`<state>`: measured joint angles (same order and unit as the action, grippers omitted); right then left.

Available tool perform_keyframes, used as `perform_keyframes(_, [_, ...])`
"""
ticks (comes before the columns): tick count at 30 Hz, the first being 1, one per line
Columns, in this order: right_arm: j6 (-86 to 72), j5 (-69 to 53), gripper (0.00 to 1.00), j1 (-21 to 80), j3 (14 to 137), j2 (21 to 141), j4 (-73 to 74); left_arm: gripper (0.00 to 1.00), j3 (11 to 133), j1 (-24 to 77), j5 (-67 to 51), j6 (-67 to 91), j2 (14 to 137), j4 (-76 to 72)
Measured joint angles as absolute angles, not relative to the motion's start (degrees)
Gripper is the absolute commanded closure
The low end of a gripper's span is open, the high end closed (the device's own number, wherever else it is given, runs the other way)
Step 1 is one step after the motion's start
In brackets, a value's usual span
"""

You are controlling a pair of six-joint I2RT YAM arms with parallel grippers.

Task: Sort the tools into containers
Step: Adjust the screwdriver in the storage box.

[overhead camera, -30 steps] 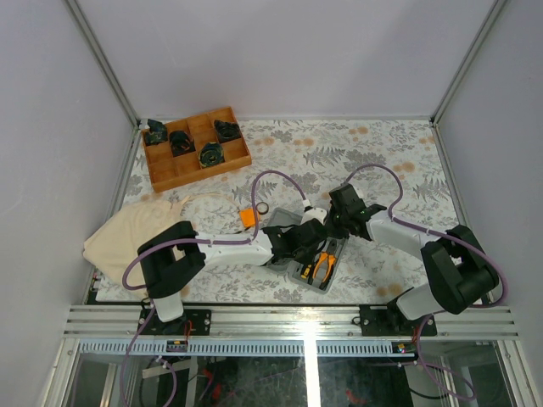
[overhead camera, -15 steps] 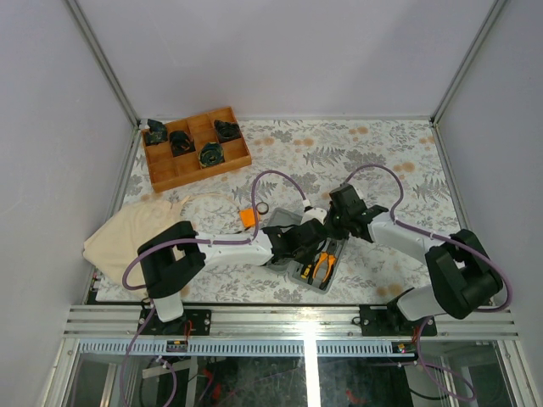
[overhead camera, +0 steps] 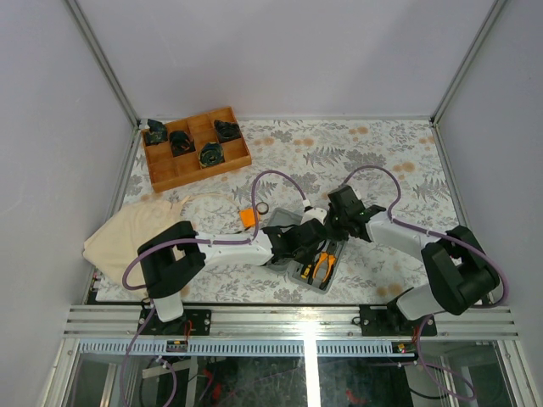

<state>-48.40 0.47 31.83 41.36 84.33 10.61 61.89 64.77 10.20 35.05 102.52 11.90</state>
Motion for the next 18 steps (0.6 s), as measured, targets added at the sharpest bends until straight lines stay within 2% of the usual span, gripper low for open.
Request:
perform_keyframes(6, [-47.90, 0.58, 1.00, 31.97, 42.17, 85.43, 10.90, 1.00, 61.91, 64.75, 10.22, 35.05, 102.52, 11.84])
perform_keyframes(18, [-45.84, 3.51, 1.00, 34.30, 47.79, 91.46, 14.09, 1.00, 61.91, 64.12, 10.09, 34.59, 102.69, 11.11])
